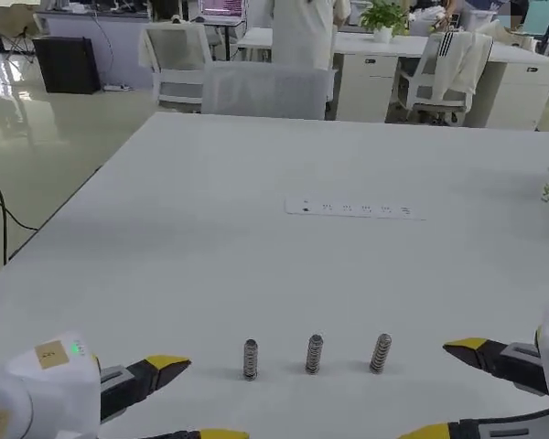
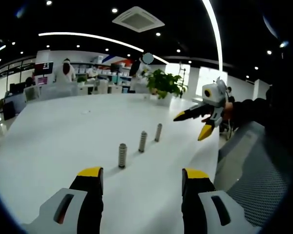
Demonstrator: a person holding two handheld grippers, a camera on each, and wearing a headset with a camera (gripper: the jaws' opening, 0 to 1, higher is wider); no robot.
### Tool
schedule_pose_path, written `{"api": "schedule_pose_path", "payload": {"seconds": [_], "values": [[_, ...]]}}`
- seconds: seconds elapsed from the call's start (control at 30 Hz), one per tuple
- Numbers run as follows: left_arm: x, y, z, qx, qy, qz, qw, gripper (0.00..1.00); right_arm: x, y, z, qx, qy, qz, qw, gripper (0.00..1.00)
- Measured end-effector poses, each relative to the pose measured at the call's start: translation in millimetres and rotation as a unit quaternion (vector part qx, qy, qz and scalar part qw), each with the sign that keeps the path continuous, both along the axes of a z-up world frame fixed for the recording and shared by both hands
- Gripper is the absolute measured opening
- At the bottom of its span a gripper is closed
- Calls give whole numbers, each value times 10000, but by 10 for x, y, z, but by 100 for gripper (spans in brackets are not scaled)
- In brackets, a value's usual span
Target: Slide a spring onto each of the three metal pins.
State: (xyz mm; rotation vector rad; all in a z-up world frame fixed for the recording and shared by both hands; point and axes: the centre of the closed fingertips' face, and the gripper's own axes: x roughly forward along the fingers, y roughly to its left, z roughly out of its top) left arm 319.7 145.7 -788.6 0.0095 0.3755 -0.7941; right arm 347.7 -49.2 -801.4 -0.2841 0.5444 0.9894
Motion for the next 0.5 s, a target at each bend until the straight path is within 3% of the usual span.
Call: {"api": "schedule_pose_path", "payload": {"seconds": [0.5], "values": [[-4,19,-4,19,2,63,10000,61,-2,5,-4,13,7,-12,10000,82]]}}
